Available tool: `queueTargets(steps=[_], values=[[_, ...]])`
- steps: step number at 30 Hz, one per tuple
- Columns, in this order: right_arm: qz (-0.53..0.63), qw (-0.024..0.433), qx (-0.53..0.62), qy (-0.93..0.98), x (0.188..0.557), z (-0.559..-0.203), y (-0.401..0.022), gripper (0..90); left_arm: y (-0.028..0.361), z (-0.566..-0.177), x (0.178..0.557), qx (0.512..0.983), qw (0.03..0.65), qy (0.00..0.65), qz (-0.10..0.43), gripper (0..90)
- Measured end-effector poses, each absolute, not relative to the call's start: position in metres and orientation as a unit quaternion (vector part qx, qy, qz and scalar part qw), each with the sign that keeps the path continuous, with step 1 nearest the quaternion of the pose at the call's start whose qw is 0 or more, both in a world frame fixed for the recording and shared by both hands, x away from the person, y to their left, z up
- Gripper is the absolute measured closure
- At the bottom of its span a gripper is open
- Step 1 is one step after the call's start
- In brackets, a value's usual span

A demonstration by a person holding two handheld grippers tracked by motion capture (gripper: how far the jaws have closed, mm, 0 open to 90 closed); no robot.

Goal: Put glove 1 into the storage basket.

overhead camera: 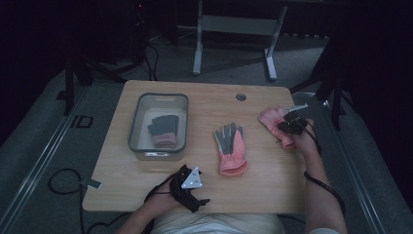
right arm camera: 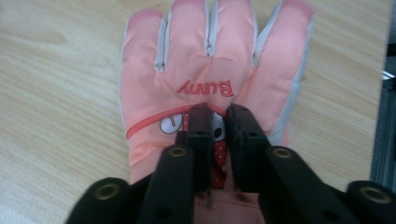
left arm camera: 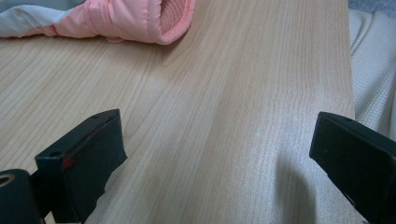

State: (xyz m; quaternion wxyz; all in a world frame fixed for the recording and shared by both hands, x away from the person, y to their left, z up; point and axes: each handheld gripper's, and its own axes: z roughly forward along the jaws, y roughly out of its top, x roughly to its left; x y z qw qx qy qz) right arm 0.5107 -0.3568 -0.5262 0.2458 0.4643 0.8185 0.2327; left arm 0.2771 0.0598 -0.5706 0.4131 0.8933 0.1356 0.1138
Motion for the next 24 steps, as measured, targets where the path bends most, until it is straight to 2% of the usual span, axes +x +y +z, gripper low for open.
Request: queueTargets(steps=[10, 12, 14, 15, 24], values=[[0.269, 0.267, 0.508, 0.774, 0.481, -0.495, -0.352, 85.4, 0.061, -0.570, 0.278, 0.891, 0.417, 0.135, 0.114, 2.8], [0.283, 0.280, 0.524, 0.753, 0.457, -0.473, -0.343, 85.6, 0.061, -0.570, 0.277, 0.892, 0.415, 0.135, 0.115, 2.9], [0.286, 0.287, 0.529, 0.745, 0.451, -0.468, -0.341, 85.6, 0.060, -0.570, 0.277, 0.893, 0.415, 0.135, 0.115, 2.8], [0.290, 0.298, 0.533, 0.737, 0.436, -0.459, -0.335, 85.6, 0.061, -0.570, 0.277, 0.892, 0.416, 0.135, 0.115, 2.9], [0.287, 0.288, 0.590, 0.697, 0.395, -0.454, -0.330, 85.9, 0.062, -0.570, 0.278, 0.890, 0.418, 0.137, 0.115, 2.9]])
